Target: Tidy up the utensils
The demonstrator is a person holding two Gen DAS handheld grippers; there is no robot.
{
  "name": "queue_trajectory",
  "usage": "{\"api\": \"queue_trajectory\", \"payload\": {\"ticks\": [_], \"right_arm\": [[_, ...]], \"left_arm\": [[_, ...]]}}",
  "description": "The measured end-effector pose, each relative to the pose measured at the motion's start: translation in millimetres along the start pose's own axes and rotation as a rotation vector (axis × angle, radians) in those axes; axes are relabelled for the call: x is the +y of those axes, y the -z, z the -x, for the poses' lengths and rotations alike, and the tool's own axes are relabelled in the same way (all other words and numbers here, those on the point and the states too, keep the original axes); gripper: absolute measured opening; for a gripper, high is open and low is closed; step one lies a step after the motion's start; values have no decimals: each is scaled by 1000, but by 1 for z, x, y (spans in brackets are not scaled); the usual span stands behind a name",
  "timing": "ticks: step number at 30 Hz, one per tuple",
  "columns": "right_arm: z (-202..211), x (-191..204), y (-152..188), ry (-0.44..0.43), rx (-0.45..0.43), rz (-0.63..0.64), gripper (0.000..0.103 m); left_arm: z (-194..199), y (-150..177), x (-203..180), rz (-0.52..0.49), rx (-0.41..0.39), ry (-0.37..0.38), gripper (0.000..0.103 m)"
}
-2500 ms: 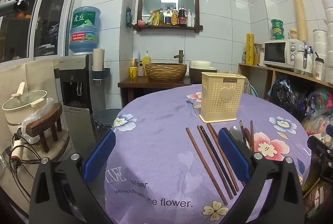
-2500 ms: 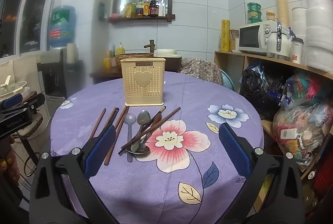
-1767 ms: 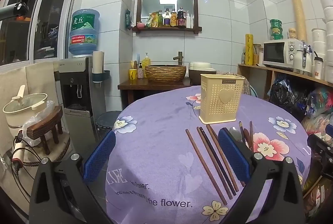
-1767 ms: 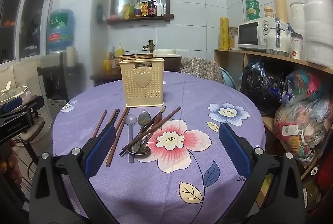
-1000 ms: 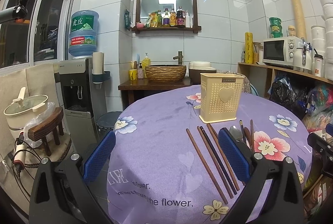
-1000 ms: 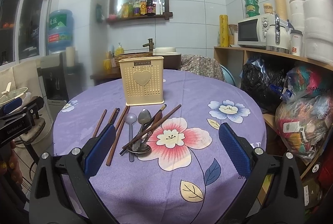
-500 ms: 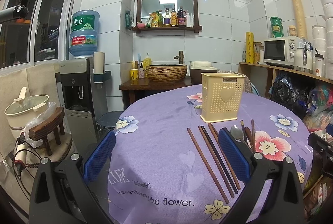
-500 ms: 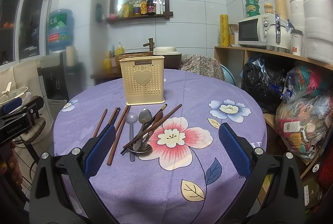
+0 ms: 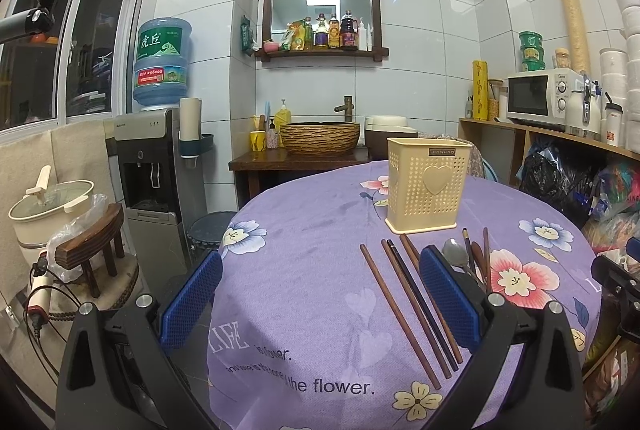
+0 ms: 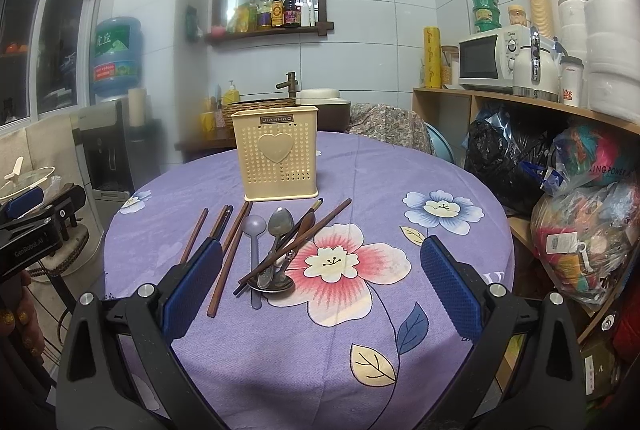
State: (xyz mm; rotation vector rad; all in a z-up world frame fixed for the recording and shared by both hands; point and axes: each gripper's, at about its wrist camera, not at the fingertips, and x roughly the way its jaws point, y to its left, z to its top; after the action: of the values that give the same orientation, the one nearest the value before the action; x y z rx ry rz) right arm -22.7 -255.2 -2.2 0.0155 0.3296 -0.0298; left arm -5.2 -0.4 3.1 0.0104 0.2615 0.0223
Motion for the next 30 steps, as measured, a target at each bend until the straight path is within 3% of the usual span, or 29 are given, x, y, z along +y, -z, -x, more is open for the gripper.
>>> {"api": "queue_trajectory", "payload": {"ticks": [23, 26, 30], "right_arm": [[-5, 3, 2, -4, 20, 0, 98], [-10, 3, 1, -24, 31, 10, 98], [-29, 2, -3, -32, 100, 53, 98]], "left_arm": [[-3, 1, 0, -3, 11, 1, 98], [-12, 2, 4, 11, 53, 4, 98], [-37, 3, 12, 15, 170, 1, 98]]}}
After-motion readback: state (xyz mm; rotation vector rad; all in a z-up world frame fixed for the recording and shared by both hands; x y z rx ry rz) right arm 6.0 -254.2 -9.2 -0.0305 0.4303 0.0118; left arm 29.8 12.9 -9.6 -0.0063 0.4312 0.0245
